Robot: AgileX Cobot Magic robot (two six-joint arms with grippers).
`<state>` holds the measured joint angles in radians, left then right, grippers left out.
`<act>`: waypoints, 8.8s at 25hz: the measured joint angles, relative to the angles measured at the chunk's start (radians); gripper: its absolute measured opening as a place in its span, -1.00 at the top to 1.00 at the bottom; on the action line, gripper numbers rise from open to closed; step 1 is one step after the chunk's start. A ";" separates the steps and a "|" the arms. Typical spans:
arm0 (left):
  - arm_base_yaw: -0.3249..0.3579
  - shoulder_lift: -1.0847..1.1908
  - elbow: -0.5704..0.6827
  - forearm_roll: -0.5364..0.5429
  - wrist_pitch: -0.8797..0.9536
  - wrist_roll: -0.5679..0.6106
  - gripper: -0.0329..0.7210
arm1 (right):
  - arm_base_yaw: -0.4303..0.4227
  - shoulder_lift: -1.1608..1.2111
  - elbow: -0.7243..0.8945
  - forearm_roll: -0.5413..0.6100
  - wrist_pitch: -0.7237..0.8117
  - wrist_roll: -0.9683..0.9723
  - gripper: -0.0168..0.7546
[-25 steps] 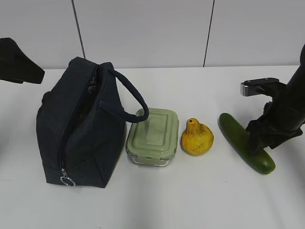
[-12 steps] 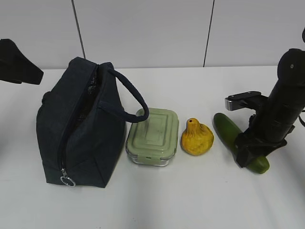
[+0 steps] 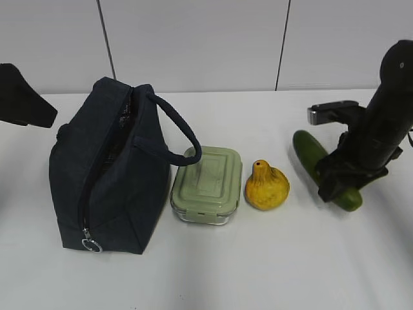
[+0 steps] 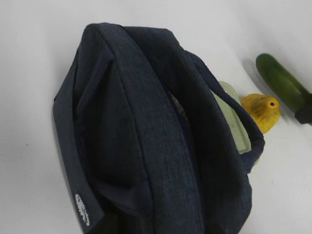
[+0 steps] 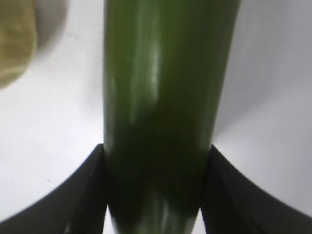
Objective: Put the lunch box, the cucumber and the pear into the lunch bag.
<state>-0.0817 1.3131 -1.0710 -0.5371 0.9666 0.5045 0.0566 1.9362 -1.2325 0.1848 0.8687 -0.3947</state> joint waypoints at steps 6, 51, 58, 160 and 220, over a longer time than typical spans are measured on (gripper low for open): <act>0.000 0.018 -0.001 0.005 0.050 0.000 0.04 | 0.000 -0.101 -0.070 0.078 0.040 0.006 -0.01; -0.001 0.181 -0.007 -0.014 0.050 0.007 0.90 | 0.546 0.056 -0.381 0.775 -0.230 -0.059 -0.01; -0.001 0.181 -0.007 -0.015 0.047 0.007 0.90 | 0.546 0.092 -0.383 0.590 -0.189 0.083 -0.01; -0.001 0.181 -0.007 -0.009 0.037 0.008 0.90 | 0.426 0.152 -0.489 -0.382 0.350 0.395 0.65; -0.001 0.181 -0.007 -0.005 0.033 0.010 0.90 | 0.547 0.210 -0.888 0.135 0.364 0.161 -0.21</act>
<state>-0.0827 1.4941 -1.0776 -0.5416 0.9993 0.5140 0.6034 2.1466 -2.1210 0.3199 1.2325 -0.2341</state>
